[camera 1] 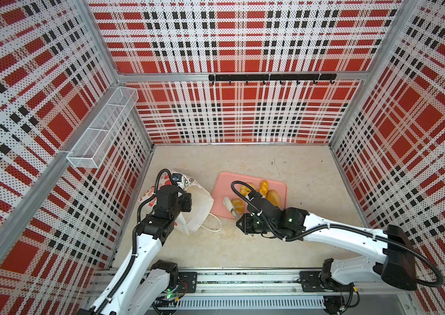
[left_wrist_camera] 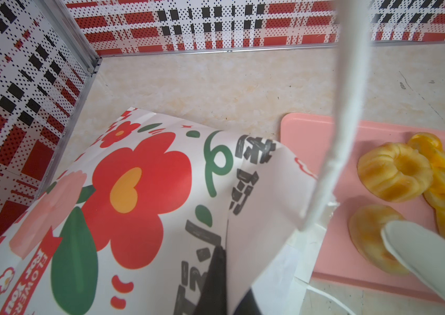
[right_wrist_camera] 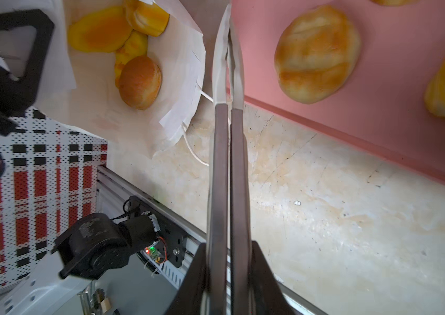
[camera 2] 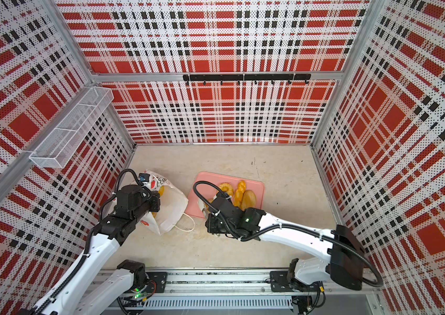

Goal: Take the fake bread out of the paper bag
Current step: 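Swing the tongs with the right gripper toward the bag mouth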

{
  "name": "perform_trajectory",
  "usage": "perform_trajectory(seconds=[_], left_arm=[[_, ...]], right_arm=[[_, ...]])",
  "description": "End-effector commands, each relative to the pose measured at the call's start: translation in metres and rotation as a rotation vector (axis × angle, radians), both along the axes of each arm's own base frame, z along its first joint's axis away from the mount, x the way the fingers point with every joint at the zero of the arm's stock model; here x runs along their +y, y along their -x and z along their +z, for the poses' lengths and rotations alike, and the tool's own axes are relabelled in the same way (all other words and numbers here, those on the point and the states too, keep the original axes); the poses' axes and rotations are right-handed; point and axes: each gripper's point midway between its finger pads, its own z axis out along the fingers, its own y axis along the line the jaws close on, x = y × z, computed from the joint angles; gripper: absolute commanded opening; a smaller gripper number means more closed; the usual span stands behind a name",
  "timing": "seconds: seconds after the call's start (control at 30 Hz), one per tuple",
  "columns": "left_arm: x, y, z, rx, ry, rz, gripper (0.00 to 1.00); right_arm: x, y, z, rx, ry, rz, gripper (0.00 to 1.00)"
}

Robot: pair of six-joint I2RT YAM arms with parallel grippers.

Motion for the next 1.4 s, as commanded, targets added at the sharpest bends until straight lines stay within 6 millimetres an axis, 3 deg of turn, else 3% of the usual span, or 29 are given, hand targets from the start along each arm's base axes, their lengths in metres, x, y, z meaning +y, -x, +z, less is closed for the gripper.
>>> perform_trajectory(seconds=[0.0, 0.13, 0.23, 0.47, 0.83, 1.03, 1.2, 1.37], left_arm=[[0.001, 0.000, 0.004, -0.021, 0.019, 0.017, 0.00], [0.001, 0.000, 0.003, -0.018, 0.020, 0.020, 0.00], [0.000, 0.001, 0.003, -0.019, 0.020, 0.015, 0.00], [0.000, 0.000, 0.005, -0.027, 0.030, 0.017, 0.00], [-0.004, 0.001, 0.006, -0.039, 0.035, -0.007, 0.00], [-0.021, 0.012, 0.001, -0.019, -0.028, -0.151, 0.00], [-0.022, 0.027, -0.010, 0.021, -0.093, -0.218, 0.00], [-0.031, 0.034, -0.008, -0.009, -0.077, -0.273, 0.00]], right_arm=[[0.021, -0.015, 0.012, -0.042, -0.029, 0.017, 0.03], [0.030, -0.021, -0.003, -0.018, 0.000, 0.029, 0.01], [0.025, -0.020, -0.012, -0.006, 0.045, 0.028, 0.00], [-0.012, -0.018, -0.032, 0.013, 0.141, -0.024, 0.00], [-0.058, -0.022, -0.030, 0.003, 0.176, -0.091, 0.02], [-0.049, -0.013, -0.012, 0.007, 0.092, -0.027, 0.12], [-0.027, -0.005, 0.020, -0.022, -0.045, 0.054, 0.17], [-0.014, 0.009, 0.056, -0.110, -0.065, 0.122, 0.22]])
